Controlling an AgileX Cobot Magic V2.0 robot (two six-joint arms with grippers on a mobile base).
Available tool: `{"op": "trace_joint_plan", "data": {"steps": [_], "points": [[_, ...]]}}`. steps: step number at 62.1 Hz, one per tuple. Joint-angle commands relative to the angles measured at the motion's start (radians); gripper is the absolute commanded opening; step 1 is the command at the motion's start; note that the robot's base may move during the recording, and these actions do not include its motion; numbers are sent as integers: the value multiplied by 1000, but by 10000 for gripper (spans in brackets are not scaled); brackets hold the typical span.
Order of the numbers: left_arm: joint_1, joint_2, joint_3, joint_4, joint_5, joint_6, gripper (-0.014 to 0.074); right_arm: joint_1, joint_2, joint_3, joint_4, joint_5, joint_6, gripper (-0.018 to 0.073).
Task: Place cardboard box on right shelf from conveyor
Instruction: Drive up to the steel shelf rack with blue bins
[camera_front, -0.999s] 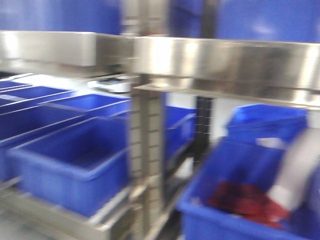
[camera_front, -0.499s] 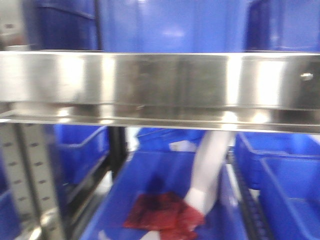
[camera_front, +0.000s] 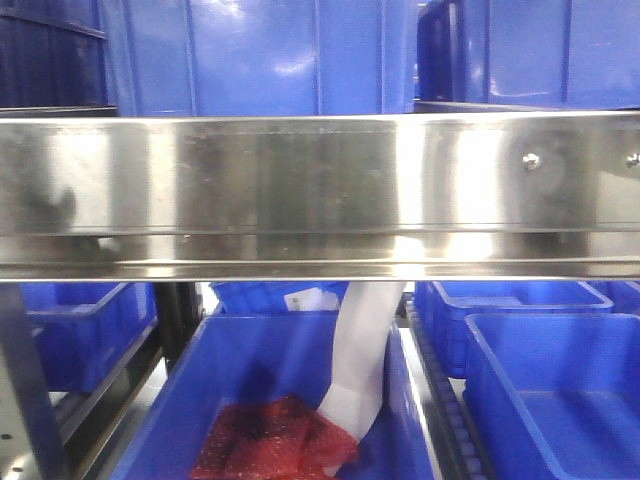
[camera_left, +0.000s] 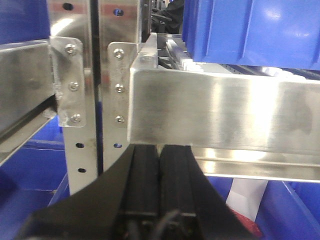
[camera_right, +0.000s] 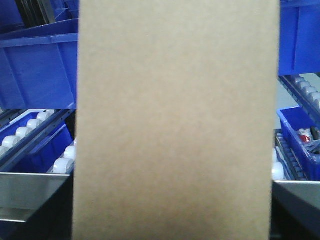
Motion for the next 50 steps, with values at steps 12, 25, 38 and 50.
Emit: {"op": "trace_joint_plan", "data": {"steps": [12, 25, 38, 50], "points": [[-7, -12, -3, -5, -82, -5, -119, 0, 13, -28, -13, -98, -7, 225], [-7, -12, -3, -5, -82, -5, -119, 0, 13, -28, -13, -98, -7, 225], [-7, -12, -3, -5, -82, -5, -119, 0, 13, -28, -13, -98, -6, 225], [-7, -12, -3, -5, -82, -5, -119, 3, 20, -29, -15, -99, -23, 225]]}}
